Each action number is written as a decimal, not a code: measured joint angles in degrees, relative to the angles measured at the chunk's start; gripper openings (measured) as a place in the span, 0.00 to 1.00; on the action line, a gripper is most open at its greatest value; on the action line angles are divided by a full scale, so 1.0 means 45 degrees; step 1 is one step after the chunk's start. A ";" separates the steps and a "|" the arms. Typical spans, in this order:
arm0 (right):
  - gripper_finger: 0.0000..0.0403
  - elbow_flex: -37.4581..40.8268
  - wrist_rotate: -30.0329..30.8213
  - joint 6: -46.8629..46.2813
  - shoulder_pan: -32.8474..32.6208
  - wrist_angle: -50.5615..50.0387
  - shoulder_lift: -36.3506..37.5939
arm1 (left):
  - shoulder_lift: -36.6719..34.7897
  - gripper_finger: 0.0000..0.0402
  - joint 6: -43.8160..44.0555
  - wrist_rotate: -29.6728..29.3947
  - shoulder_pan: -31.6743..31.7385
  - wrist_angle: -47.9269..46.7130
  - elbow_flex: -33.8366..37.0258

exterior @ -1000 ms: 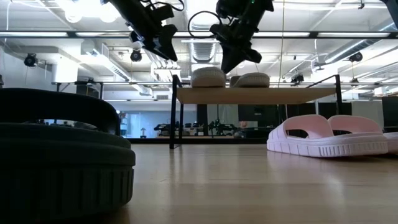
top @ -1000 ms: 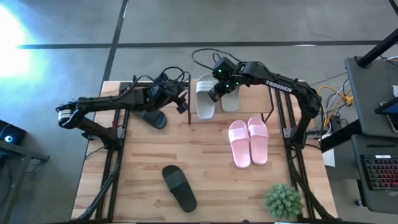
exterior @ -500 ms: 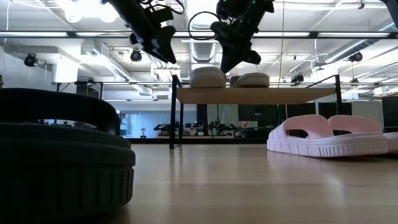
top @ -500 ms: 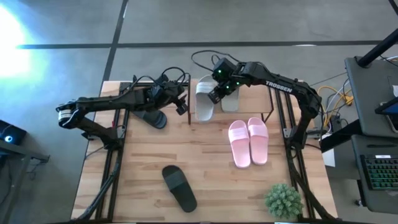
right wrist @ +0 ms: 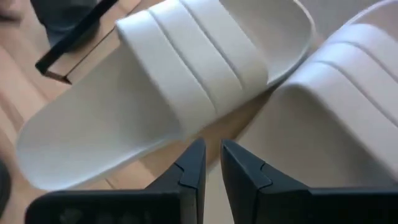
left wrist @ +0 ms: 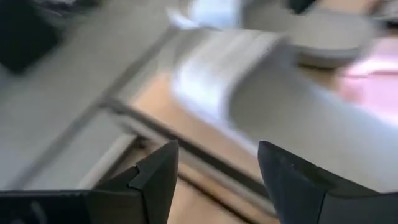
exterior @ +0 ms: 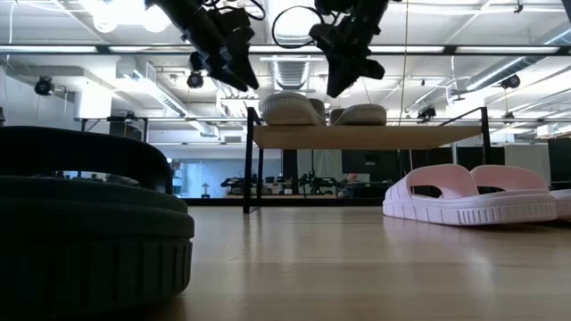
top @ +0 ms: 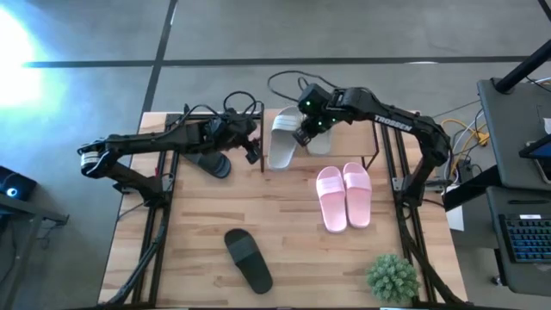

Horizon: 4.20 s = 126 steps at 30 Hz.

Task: Pick and place slides into the shelf
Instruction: Put the gray slide on the shelf, then adjust the gray slide on the shelf

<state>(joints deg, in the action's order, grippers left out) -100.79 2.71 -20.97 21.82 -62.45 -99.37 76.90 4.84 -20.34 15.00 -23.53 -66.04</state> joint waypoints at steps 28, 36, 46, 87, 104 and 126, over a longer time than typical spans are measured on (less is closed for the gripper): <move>0.11 0.0000 0.0749 -0.0150 0.0189 -0.0731 0.0102 | 0.1724 0.02 -0.1553 0.5695 -0.1832 -0.0487 0.0015; 0.11 0.0000 0.0756 -0.0521 0.0156 -0.1128 0.0107 | 0.2736 0.00 -0.1951 0.5370 -0.1948 0.0616 0.0015; 0.11 0.0000 0.0942 -0.0578 0.0155 -0.1128 0.0151 | 0.3211 0.00 -0.2913 0.4727 -0.1447 0.2414 -0.0014; 0.02 0.5409 0.1695 -0.1594 0.3060 0.0159 0.3254 | -0.0042 0.00 -0.1522 0.0851 -0.0731 -0.0155 0.0061; 0.02 0.5595 0.0299 -0.0991 0.3045 0.1999 0.2905 | -0.0058 0.00 -0.0446 0.0462 0.0653 -0.0509 0.1468; 0.02 0.5595 0.1254 -0.0687 0.2616 0.1147 0.3072 | -0.0049 0.00 -0.0470 0.0570 0.1511 0.0364 0.1570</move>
<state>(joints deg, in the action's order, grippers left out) -75.61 8.35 -24.06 33.60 -57.29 -85.55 76.69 2.72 -17.78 21.80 -21.89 -58.98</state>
